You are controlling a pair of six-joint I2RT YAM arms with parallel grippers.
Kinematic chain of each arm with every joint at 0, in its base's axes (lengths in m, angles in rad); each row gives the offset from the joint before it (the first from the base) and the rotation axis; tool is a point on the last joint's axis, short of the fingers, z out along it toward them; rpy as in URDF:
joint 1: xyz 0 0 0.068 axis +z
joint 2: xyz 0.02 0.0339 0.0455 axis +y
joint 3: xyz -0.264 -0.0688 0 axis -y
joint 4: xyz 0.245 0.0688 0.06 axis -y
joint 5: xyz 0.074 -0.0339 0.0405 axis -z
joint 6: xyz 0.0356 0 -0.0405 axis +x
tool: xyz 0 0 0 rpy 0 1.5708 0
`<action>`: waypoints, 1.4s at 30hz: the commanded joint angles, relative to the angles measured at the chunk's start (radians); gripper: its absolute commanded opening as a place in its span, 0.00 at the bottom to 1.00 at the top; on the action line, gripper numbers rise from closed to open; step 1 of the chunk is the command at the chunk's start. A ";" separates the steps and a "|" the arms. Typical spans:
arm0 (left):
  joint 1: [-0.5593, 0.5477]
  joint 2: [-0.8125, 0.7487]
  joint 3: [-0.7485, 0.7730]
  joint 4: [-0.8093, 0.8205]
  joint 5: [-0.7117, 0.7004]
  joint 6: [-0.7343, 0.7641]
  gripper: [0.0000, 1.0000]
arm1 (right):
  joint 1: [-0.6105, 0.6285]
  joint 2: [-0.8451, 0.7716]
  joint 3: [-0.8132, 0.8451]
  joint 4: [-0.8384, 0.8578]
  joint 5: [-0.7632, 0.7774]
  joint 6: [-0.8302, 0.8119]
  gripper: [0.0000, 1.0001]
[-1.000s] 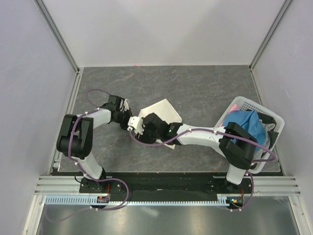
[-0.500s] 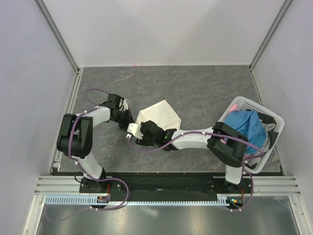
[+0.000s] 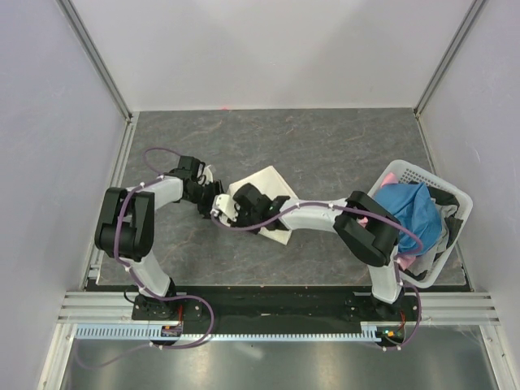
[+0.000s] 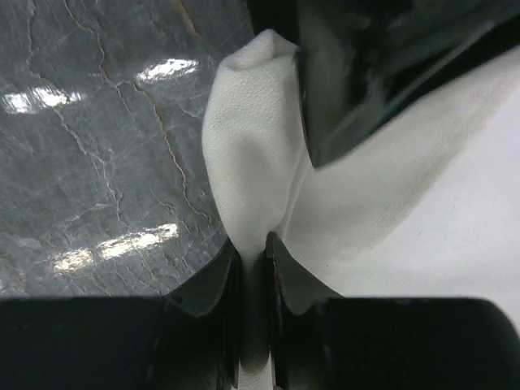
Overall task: Fold the napkin, place the utensils inside, and roll it up
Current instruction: Roll the napkin with the utensil
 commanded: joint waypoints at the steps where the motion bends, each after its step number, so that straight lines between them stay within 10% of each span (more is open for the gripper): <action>1: 0.011 -0.068 -0.016 0.074 -0.016 -0.043 0.63 | -0.079 0.076 0.088 -0.183 -0.384 0.080 0.16; 10: 0.028 -0.286 -0.205 0.267 -0.223 -0.148 0.69 | -0.208 0.217 0.255 -0.391 -0.801 0.155 0.11; 17: 0.022 -0.395 -0.368 0.526 -0.107 -0.143 0.70 | -0.285 0.343 0.381 -0.452 -0.995 0.244 0.11; 42: -0.038 -0.286 -0.462 0.787 -0.005 -0.087 0.43 | -0.352 0.535 0.498 -0.445 -1.072 0.433 0.10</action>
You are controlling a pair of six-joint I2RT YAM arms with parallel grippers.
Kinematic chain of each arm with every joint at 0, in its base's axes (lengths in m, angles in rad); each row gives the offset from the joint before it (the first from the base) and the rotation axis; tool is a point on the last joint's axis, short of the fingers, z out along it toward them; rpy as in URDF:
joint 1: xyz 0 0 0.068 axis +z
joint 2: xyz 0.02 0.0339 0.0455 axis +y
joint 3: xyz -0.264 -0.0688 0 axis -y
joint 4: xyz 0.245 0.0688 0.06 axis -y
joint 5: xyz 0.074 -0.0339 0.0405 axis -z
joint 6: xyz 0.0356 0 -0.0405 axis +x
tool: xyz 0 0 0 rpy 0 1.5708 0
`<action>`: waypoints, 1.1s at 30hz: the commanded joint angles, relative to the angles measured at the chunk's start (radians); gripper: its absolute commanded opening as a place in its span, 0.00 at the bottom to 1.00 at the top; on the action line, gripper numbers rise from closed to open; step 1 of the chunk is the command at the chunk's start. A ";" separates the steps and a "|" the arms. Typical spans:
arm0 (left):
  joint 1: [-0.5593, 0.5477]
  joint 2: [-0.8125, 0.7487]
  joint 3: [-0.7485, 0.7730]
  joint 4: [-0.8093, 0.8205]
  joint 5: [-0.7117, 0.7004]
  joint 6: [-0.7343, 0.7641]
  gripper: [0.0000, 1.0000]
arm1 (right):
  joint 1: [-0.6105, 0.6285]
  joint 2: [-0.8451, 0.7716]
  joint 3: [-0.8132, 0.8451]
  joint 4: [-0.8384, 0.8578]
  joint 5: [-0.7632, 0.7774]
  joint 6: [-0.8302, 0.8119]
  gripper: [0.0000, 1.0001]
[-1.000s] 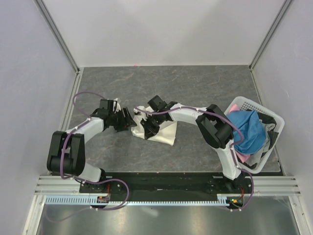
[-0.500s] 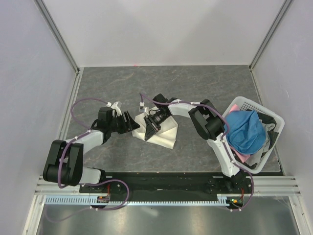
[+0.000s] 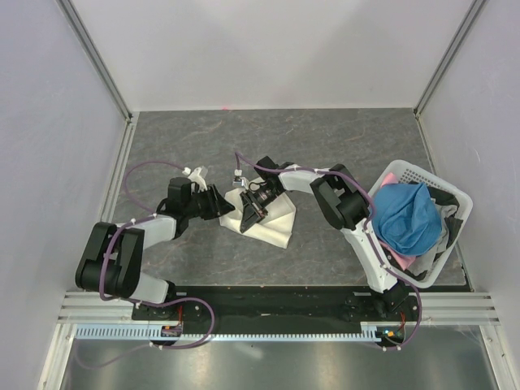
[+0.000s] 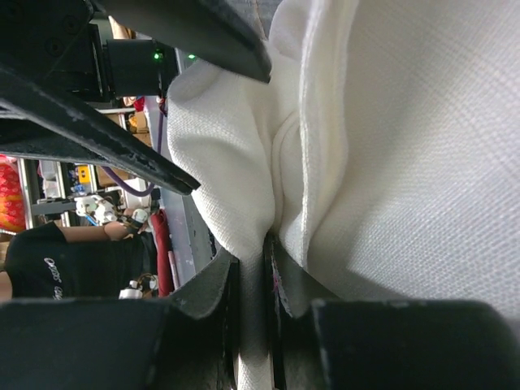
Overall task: Fold the napkin, place the utensils inside, and roll it up
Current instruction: Roll the napkin with the utensil
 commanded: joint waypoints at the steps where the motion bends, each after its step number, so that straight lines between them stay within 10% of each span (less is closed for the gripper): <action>1: -0.007 0.025 -0.007 0.027 0.051 0.036 0.40 | -0.013 0.064 0.025 -0.004 0.082 0.024 0.10; 9: -0.010 0.017 -0.032 -0.061 0.016 0.031 0.02 | -0.033 0.060 0.034 0.041 0.082 0.071 0.11; 13: -0.010 0.016 0.010 -0.148 -0.011 0.037 0.02 | -0.038 0.045 0.041 0.055 0.085 0.087 0.16; 19: -0.010 0.027 0.042 -0.248 -0.057 0.021 0.02 | -0.039 -0.027 0.022 0.067 0.127 0.053 0.50; 33: -0.010 0.071 0.108 -0.323 -0.082 -0.021 0.02 | -0.036 -0.354 -0.194 0.335 0.289 -0.018 0.72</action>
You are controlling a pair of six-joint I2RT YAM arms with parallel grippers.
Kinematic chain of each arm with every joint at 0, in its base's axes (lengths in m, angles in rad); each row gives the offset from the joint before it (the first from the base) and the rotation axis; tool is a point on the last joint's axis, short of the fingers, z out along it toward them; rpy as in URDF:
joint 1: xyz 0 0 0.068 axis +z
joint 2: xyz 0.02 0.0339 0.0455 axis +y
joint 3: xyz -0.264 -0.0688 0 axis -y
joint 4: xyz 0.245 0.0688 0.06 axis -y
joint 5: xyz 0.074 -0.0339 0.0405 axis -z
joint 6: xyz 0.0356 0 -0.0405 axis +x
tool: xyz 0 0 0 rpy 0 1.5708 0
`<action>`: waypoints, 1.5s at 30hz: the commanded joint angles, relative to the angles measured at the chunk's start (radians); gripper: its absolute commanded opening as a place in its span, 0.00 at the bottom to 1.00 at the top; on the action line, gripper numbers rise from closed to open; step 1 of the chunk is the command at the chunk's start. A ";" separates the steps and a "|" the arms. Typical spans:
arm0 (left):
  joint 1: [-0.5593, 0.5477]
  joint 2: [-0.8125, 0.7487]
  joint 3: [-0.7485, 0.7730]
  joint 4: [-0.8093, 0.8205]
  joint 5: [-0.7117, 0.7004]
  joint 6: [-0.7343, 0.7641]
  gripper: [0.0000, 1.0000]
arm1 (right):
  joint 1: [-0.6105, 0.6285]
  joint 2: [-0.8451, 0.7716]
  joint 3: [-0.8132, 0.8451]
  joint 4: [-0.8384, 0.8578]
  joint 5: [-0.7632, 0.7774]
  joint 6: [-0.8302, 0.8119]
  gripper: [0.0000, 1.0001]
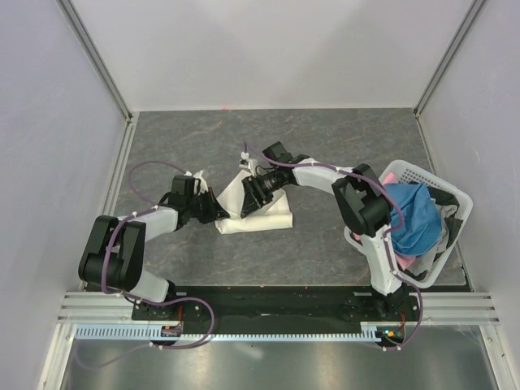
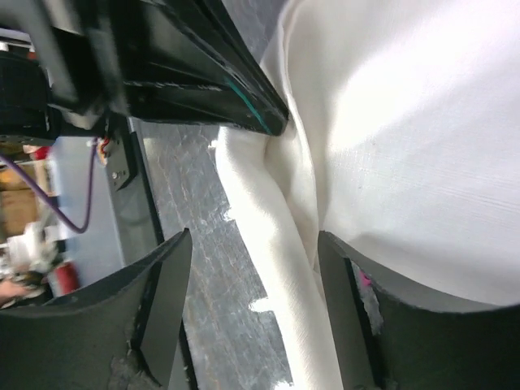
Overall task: Fold the napkin, place the utensils inside, and roll it up
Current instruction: Roll the napkin with the utensil
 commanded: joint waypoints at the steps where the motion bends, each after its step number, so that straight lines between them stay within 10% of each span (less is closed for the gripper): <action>1: -0.009 0.011 0.012 -0.068 -0.041 -0.027 0.02 | -0.004 -0.157 -0.083 0.192 0.071 -0.050 0.74; 12: -0.009 -0.008 0.020 -0.113 -0.071 -0.039 0.02 | 0.056 -0.234 -0.205 0.175 0.246 -0.264 0.76; 21: -0.009 -0.005 0.073 -0.130 -0.074 -0.019 0.02 | 0.062 -0.112 -0.151 0.132 0.229 -0.261 0.60; 30: -0.009 -0.098 0.150 -0.252 -0.267 -0.029 0.49 | 0.062 -0.095 -0.166 0.131 0.249 -0.235 0.33; 45: -0.009 0.014 0.161 -0.328 -0.307 -0.055 0.32 | 0.060 -0.120 -0.182 0.143 0.238 -0.205 0.23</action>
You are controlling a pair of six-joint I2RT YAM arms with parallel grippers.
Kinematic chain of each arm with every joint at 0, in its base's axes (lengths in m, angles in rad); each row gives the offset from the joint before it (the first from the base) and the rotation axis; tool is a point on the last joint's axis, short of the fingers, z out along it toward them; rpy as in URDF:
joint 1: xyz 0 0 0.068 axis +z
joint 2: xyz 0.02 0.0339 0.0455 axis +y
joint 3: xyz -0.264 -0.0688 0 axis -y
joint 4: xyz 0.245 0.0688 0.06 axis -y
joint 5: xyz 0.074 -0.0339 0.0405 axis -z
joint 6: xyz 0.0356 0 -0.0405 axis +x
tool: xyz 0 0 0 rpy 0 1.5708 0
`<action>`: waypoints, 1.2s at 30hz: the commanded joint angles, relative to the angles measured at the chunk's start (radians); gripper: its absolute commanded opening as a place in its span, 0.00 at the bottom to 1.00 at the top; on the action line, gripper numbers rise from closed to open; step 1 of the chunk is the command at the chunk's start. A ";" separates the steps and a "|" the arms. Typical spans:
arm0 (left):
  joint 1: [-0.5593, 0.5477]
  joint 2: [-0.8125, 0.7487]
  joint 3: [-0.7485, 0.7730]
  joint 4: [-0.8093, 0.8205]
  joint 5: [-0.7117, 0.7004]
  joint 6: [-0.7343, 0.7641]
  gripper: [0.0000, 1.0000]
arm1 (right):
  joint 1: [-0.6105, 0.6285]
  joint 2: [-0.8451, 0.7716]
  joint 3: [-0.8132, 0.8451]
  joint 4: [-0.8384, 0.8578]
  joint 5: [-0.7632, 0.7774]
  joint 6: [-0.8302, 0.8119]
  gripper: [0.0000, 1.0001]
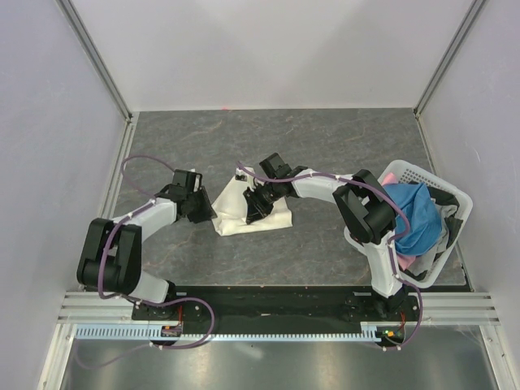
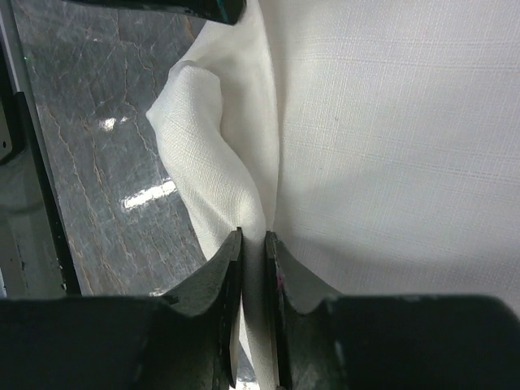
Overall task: Fold the napkin, place the utensils inside, and roll it up
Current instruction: Roll the napkin with the utensil
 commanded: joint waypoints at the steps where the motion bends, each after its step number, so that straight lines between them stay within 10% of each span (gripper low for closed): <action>1: -0.004 0.084 0.045 0.003 0.030 -0.023 0.29 | 0.000 -0.011 -0.004 0.011 0.009 -0.006 0.20; 6: -0.004 0.170 0.076 0.020 0.063 -0.002 0.02 | 0.002 -0.028 -0.007 0.011 -0.027 0.000 0.12; 24: -0.043 0.224 0.125 0.065 0.135 0.043 0.02 | 0.017 0.068 0.114 -0.029 0.014 0.039 0.00; 36: -0.043 0.020 0.125 -0.049 -0.101 0.036 0.66 | 0.015 0.116 0.136 -0.101 0.155 0.072 0.00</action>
